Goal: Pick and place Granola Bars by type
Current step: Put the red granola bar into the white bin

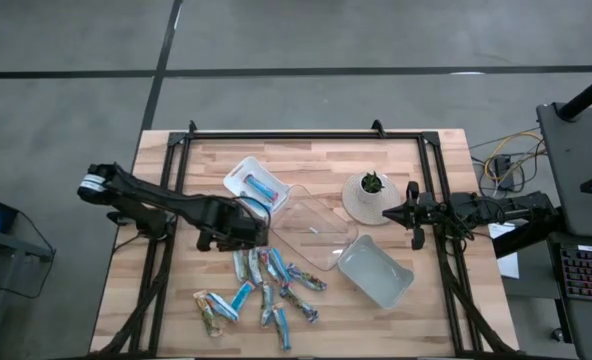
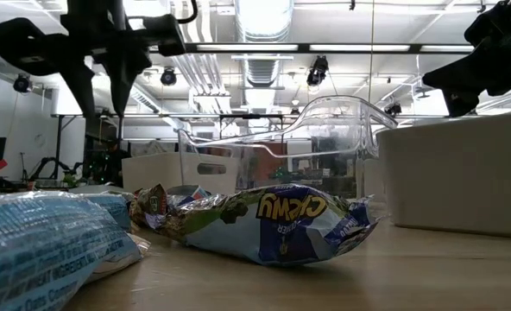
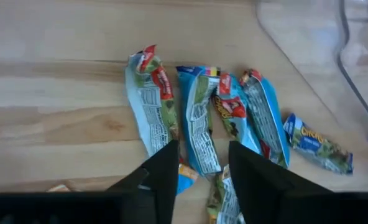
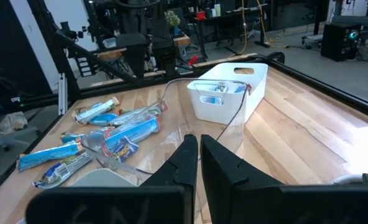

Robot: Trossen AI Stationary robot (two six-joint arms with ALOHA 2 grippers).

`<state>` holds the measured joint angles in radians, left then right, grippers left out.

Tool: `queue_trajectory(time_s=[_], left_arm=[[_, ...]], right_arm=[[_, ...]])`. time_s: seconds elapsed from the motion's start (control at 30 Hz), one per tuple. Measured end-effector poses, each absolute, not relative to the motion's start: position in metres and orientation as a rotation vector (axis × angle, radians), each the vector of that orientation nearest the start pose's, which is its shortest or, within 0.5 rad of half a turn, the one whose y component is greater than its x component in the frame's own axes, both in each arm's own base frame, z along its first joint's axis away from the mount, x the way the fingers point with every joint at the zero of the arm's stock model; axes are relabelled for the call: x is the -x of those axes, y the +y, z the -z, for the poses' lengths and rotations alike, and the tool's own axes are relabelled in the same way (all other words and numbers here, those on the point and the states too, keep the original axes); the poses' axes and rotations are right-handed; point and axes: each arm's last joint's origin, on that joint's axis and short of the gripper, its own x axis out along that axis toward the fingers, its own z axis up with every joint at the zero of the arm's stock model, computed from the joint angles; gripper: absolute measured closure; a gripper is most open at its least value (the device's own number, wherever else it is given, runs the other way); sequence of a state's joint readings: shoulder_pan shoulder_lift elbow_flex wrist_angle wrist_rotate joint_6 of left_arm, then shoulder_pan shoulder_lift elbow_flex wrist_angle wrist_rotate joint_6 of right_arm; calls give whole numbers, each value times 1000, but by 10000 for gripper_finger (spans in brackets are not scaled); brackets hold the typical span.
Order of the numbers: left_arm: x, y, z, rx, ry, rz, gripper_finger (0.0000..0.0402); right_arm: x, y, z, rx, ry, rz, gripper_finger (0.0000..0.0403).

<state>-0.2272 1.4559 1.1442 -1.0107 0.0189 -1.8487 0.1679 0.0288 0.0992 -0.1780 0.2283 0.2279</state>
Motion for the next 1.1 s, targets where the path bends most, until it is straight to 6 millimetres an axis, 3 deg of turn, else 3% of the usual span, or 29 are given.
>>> queue_trajectory(time_s=[0.4, 0.7, 1.1], left_arm=[[-260, -60, -241, 1356, 1103, -1121, 210], [-262, -57, -230, 1314, 1090, -1184, 207], [-266, -61, -193, 1454, 1122, -1221, 206]], right_arm=[[-91, 9, -178, -206, 98, 72, 390], [-91, 9, -178, -207, 98, 72, 390], [-91, 9, -178, -206, 98, 73, 390]])
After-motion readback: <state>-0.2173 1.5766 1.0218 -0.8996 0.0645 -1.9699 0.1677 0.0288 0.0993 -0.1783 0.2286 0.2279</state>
